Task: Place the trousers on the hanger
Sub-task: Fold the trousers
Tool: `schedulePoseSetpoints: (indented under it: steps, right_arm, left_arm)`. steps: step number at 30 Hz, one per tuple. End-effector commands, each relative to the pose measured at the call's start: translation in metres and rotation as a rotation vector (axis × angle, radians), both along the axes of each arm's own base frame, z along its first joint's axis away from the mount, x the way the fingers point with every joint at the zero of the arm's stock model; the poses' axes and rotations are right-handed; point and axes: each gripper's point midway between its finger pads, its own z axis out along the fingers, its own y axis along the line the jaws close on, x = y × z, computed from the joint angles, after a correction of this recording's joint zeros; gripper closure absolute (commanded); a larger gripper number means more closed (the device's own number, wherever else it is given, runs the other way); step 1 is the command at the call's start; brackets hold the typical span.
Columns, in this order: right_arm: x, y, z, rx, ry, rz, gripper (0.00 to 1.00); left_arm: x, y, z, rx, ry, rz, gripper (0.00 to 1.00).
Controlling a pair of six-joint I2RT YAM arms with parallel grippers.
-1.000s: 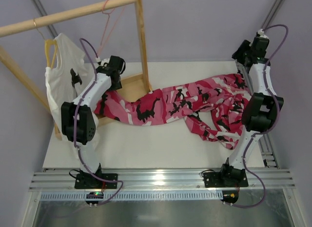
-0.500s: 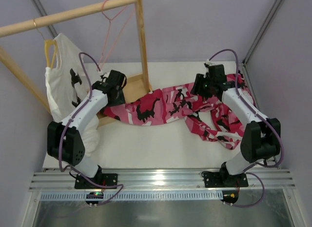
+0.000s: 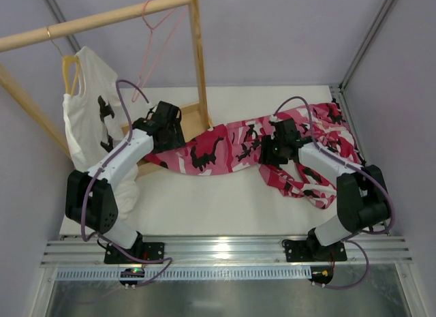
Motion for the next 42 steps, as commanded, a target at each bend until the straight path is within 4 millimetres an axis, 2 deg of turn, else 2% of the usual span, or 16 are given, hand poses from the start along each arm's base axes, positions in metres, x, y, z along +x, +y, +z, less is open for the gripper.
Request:
schedulePoseSetpoints:
  steps: [1, 6, 9, 10, 13, 17, 19, 22, 23, 27, 28, 31, 33, 35, 37, 42]
  right_arm:
    - [0.024, 0.022, 0.001, -0.053, -0.078, 0.084, 0.44]
    - [0.018, 0.024, -0.029, -0.150, -0.010, 0.122, 0.44]
    - [0.008, 0.025, -0.037, -0.185, -0.012, 0.144, 0.55]
    - [0.004, 0.027, -0.037, -0.189, -0.013, 0.154, 0.69]
    - [-0.008, 0.034, -0.019, -0.186, -0.033, 0.187, 0.96]
    - [-0.028, 0.064, 0.042, -0.016, -0.134, 0.314, 0.96]
    - [-0.056, 0.093, 0.064, 0.170, -0.125, 0.463, 0.96]
    - [-0.090, 0.110, 0.076, 0.333, -0.096, 0.588, 0.96]
    - [-0.096, 0.107, 0.068, 0.335, -0.074, 0.584, 0.96]
    - [-0.101, 0.106, 0.066, 0.356, -0.088, 0.567, 0.96]
    - [-0.100, 0.108, 0.074, 0.371, -0.120, 0.569, 0.96]
    - [-0.100, 0.114, 0.101, 0.436, -0.198, 0.578, 0.96]
    - [-0.104, 0.115, 0.124, 0.469, -0.256, 0.602, 0.96]
    - [-0.107, 0.116, 0.137, 0.485, -0.280, 0.620, 0.96]
    - [-0.112, 0.116, 0.139, 0.501, -0.255, 0.630, 0.96]
    - [-0.124, 0.122, 0.148, 0.567, -0.245, 0.675, 0.96]
  left_arm:
    - [0.014, -0.006, 0.008, -0.031, -0.052, 0.009, 0.30]
    - [0.019, 0.003, -0.009, -0.015, -0.017, 0.043, 0.29]
    - [0.019, 0.005, -0.016, -0.005, -0.005, 0.054, 0.29]
    - [0.020, 0.004, -0.018, -0.008, -0.006, 0.055, 0.29]
    - [0.021, 0.003, -0.022, -0.014, 0.014, 0.057, 0.29]
    - [0.024, -0.010, -0.003, -0.053, -0.018, -0.003, 0.30]
    - [0.021, -0.018, 0.010, -0.031, -0.056, -0.047, 0.29]
    - [0.012, -0.025, 0.016, -0.032, -0.046, -0.080, 0.28]
    - [0.007, -0.029, 0.021, -0.057, -0.049, -0.095, 0.28]
    - [-0.014, -0.062, 0.025, -0.189, -0.062, -0.190, 0.27]
    - [-0.028, -0.074, 0.015, -0.213, -0.039, -0.236, 0.27]
    - [-0.046, -0.110, 0.015, -0.348, -0.054, -0.351, 0.26]
    - [-0.050, -0.137, 0.025, -0.478, -0.094, -0.457, 0.24]
    - [-0.054, -0.148, 0.025, -0.533, -0.105, -0.519, 0.23]
    - [-0.055, -0.167, 0.042, -0.628, -0.166, -0.618, 0.22]
    - [-0.058, -0.186, 0.056, -0.749, -0.192, -0.684, 0.12]
